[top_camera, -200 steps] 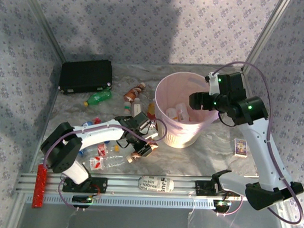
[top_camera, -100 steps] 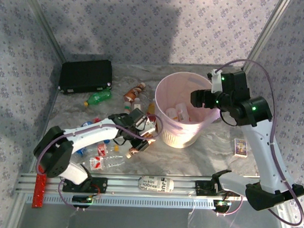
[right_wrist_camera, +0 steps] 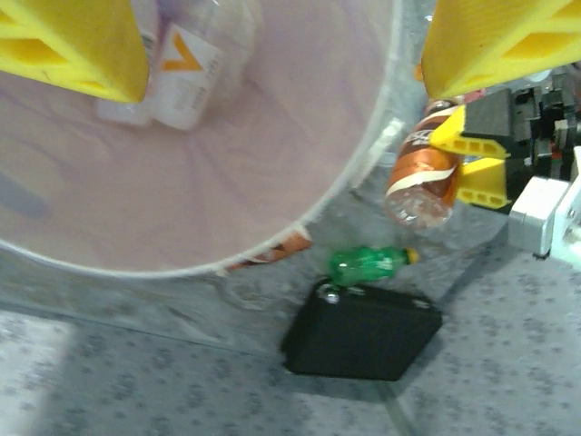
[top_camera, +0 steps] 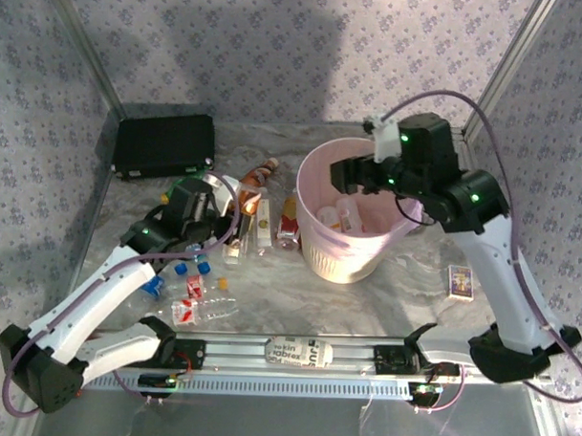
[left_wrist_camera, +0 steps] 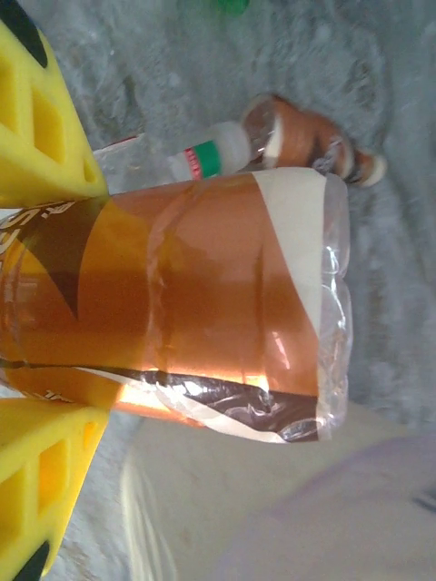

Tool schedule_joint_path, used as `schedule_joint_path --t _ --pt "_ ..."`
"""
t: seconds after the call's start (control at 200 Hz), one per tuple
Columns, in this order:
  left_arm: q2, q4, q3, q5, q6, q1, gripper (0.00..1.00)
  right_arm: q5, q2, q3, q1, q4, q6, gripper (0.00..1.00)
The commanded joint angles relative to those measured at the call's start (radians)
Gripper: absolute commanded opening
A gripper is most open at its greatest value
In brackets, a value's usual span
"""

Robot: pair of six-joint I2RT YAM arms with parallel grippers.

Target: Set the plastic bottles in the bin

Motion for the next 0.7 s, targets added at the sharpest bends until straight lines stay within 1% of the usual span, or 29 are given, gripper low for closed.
schedule_joint_path --t 0.0,0.075,0.225,0.32,0.43,0.585,0.695 --pt "-0.012 0.076 0.084 -0.044 -0.068 0.010 0.45 -0.033 0.080 0.084 0.082 0.087 0.012 0.81" --pt "-0.001 0.120 0.129 -0.041 -0.084 0.012 0.45 -0.052 0.149 0.134 0.126 0.114 0.017 0.81" --pt "0.030 0.207 0.198 0.003 -0.103 0.012 0.45 -0.100 0.284 0.239 0.169 0.137 0.034 0.83" --pt "0.055 0.232 0.225 0.046 -0.105 0.010 0.46 -0.130 0.357 0.313 0.168 0.134 0.049 0.84" --pt "0.069 0.263 0.228 0.088 -0.107 0.005 0.46 -0.179 0.406 0.353 0.154 0.158 0.077 0.85" --pt "0.086 0.294 0.231 0.117 -0.116 0.001 0.46 -0.255 0.441 0.361 0.131 0.200 0.109 0.82" --pt "0.099 0.316 0.237 0.129 -0.123 -0.001 0.45 -0.263 0.461 0.369 0.126 0.208 0.120 0.80"
